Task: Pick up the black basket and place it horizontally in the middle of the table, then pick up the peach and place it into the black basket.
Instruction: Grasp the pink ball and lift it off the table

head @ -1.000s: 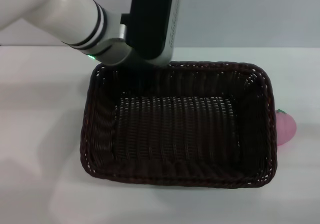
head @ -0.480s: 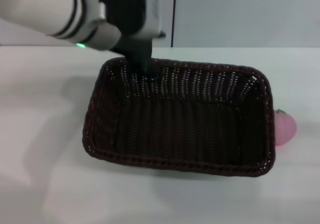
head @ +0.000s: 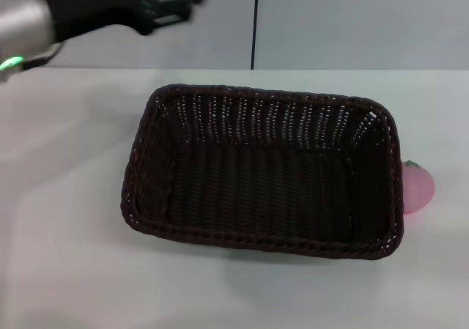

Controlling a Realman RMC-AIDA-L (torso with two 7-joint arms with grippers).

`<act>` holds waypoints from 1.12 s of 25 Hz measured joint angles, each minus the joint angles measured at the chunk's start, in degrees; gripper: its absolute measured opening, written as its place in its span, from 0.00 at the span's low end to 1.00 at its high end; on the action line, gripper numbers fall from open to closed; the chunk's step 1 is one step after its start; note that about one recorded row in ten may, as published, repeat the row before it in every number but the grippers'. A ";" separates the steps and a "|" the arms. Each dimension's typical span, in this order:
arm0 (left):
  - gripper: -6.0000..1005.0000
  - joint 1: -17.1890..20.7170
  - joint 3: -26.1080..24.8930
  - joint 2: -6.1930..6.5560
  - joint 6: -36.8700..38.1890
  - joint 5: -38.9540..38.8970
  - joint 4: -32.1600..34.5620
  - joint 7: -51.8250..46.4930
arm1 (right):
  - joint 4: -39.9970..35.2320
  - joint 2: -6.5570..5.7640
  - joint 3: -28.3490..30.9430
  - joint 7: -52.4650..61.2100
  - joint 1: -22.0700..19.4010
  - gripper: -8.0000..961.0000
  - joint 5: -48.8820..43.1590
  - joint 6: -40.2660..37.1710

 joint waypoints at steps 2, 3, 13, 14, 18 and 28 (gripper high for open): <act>0.76 4.01 -1.16 0.09 0.82 -11.51 -3.97 7.28 | -12.02 -0.19 0.00 11.17 0.42 0.80 -7.70 -0.94; 0.76 5.80 -1.61 0.12 1.69 -16.16 -5.90 10.32 | -17.40 -0.35 -0.11 16.57 0.98 0.80 -12.02 -1.86; 0.76 12.24 -2.47 0.05 8.24 -35.98 -22.15 25.72 | -36.63 -4.72 -5.01 44.81 16.84 0.80 -51.05 -17.86; 0.76 12.21 -2.65 0.07 8.47 -36.25 -23.11 26.02 | -36.40 -4.40 -6.76 45.59 17.88 0.80 -53.97 -17.68; 0.76 11.74 -3.13 0.30 8.52 -36.30 -25.38 25.86 | -34.04 -1.80 -11.19 46.47 19.86 0.80 -58.09 -13.34; 0.76 11.73 -3.12 0.31 10.02 -35.98 -26.24 25.88 | -17.33 0.59 -18.58 42.77 20.79 0.80 -53.33 2.53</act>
